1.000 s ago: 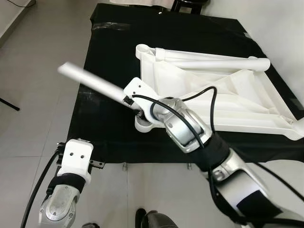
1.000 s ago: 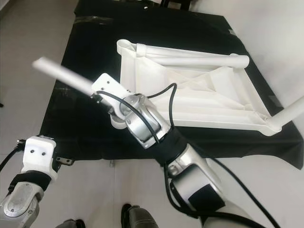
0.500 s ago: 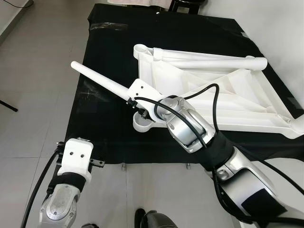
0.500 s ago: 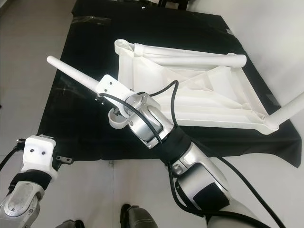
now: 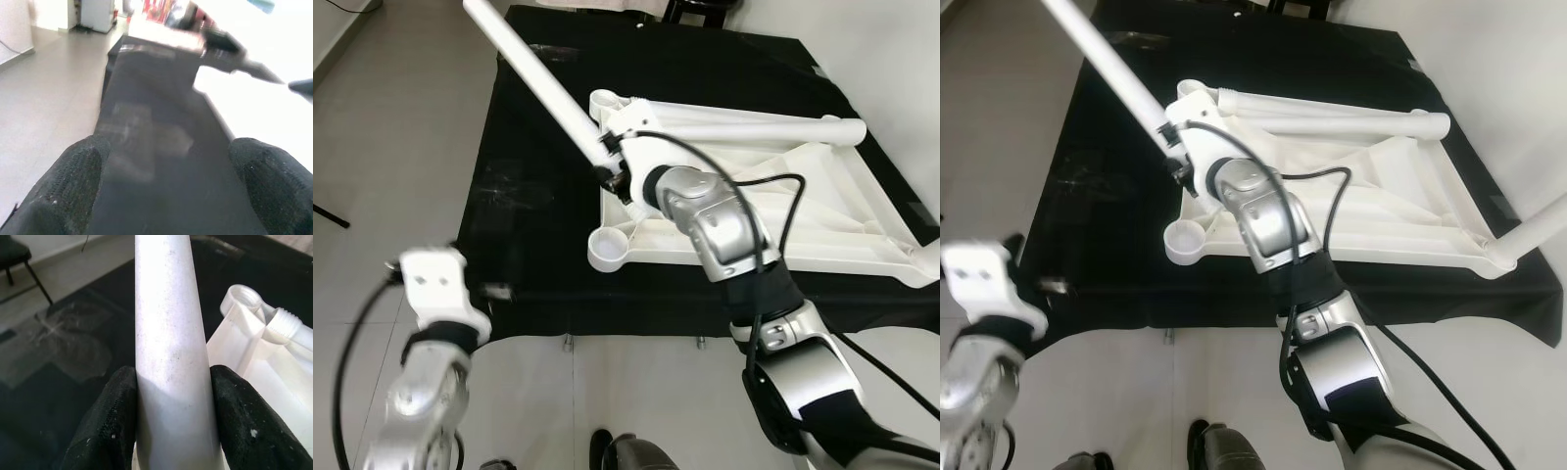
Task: Building children table
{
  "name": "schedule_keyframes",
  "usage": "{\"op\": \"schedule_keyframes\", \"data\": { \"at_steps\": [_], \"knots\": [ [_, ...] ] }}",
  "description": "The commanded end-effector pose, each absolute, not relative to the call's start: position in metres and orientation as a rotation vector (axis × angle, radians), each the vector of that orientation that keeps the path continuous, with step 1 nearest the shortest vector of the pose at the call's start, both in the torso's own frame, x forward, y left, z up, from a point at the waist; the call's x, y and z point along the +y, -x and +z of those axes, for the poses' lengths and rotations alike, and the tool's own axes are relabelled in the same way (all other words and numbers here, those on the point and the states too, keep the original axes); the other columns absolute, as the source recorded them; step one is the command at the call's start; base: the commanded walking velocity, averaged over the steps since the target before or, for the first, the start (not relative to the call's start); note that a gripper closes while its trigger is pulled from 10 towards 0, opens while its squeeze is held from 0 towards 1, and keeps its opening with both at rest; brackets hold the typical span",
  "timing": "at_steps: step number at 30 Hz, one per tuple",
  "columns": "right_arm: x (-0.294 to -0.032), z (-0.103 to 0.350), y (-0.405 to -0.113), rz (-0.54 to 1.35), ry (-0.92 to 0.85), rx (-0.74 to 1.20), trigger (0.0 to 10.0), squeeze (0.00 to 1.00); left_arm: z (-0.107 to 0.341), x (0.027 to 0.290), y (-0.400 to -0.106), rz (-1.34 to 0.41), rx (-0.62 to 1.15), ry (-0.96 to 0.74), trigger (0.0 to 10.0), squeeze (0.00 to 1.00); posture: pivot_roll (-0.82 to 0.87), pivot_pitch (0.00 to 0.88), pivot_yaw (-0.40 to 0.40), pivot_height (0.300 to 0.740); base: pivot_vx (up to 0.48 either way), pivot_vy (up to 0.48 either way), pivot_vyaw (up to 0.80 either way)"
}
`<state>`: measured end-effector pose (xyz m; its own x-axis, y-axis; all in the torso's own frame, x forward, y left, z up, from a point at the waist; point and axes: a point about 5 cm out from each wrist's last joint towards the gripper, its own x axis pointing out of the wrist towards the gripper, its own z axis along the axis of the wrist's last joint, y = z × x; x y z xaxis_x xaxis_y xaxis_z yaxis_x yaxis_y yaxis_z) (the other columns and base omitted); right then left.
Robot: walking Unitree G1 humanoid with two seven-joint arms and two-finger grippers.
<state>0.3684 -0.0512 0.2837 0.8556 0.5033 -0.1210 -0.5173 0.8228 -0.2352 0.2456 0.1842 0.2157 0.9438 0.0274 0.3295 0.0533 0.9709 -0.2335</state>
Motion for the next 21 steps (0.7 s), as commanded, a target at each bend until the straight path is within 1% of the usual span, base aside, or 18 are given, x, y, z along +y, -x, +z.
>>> {"op": "schedule_keyframes", "data": {
  "at_steps": [1, 2, 4, 6, 7, 8, 12, 13, 14, 16, 18, 19, 20, 21],
  "knots": [
    [-0.048, 0.293, -0.364, 0.577, 0.232, -0.017, 0.0, 0.00, 0.227, 0.188, -0.245, -0.011, -0.386, 0.336, 10.0, 1.00, -0.21, 0.127, -0.154, 0.740, 0.000, 0.000, 0.00],
    [-0.046, 0.294, -0.358, 0.607, 0.223, -0.072, 0.0, 0.00, 0.257, 0.196, -0.252, -0.055, -0.513, 0.514, 10.0, 1.00, -0.21, 0.116, -0.145, 0.740, 0.000, 0.000, 0.00],
    [-0.046, 0.294, -0.358, 0.607, 0.223, -0.072, 0.0, 0.00, 0.257, 0.196, -0.252, -0.055, -0.513, 0.514, 10.0, 1.00, -0.21, 0.116, -0.145, 0.740, 0.000, 0.000, 0.00],
    [-0.043, 0.291, -0.355, 0.617, 0.248, -0.105, 0.0, 0.00, 0.276, 0.200, -0.256, -0.091, -0.583, 0.584, 10.0, 1.00, -0.21, 0.108, -0.135, 0.740, 0.000, 0.000, 0.00],
    [-0.043, 0.291, -0.355, 0.617, 0.248, -0.105, 0.0, 0.00, 0.276, 0.200, -0.256, -0.091, -0.583, 0.584, 10.0, 1.00, -0.21, 0.108, -0.135, 0.740, 0.000, 0.000, 0.00],
    [-0.040, 0.288, -0.353, 0.634, 0.268, -0.130, 0.0, 0.00, 0.287, 0.203, -0.259, -0.105, -0.614, 0.602, 10.0, 1.00, -0.21, 0.102, -0.128, 0.740, 0.000, 0.000, 0.00],
    [-0.033, 0.285, -0.345, 0.691, 0.284, -0.163, 0.0, 0.00, 0.304, 0.207, -0.266, -0.126, -0.658, 0.622, 10.0, 1.00, -0.21, 0.095, -0.122, 0.740, 0.000, 0.000, 0.00],
    [-0.028, 0.284, -0.339, 0.726, 0.292, -0.182, 0.0, 0.00, 0.309, 0.209, -0.270, -0.138, -0.665, 0.642, 10.0, 1.00, -0.21, 0.082, -0.110, 0.740, 0.000, 0.000, 0.00],
    [-0.028, 0.284, -0.339, 0.726, 0.292, -0.182, 0.0, 0.00, 0.309, 0.209, -0.270, -0.138, -0.665, 0.642, 10.0, 1.00, -0.21, 0.082, -0.110, 0.740, 0.000, 0.000, 0.00],
    [-0.021, 0.284, -0.330, 0.788, 0.306, -0.218, 0.0, 0.00, 0.314, 0.209, -0.276, -0.158, -0.654, 0.685, 10.0, 1.00, -0.21, 0.080, -0.104, 0.740, 0.000, 0.000, 0.00],
    [-0.021, 0.284, -0.330, 0.788, 0.306, -0.218, 0.0, 0.00, 0.314, 0.209, -0.276, -0.158, -0.654, 0.685, 10.0, 1.00, -0.21, 0.080, -0.104, 0.740, 0.000, 0.000, 0.00],
    [-0.017, 0.284, -0.325, 0.821, 0.314, -0.238, 0.0, 0.00, 0.315, 0.209, -0.279, -0.170, -0.639, 0.711, 10.0, 1.00, -0.21, 0.077, -0.096, 0.740, 0.000, 0.000, 0.00],
    [-0.013, 0.285, -0.319, 0.857, 0.323, -0.260, 0.0, 0.00, 0.315, 0.207, -0.282, -0.184, -0.624, 0.741, 10.0, 0.00, -0.21, 0.078, -0.094, 0.740, 0.000, 0.000, 0.00],
    [-0.013, 0.285, -0.319, 0.857, 0.323, -0.260, 0.0, 0.00, 0.315, 0.207, -0.282, -0.184, -0.624, 0.741, 10.0, 0.00, -0.21, 0.078, -0.094, 0.740, 0.000, 0.000, 0.00]
  ]
}}
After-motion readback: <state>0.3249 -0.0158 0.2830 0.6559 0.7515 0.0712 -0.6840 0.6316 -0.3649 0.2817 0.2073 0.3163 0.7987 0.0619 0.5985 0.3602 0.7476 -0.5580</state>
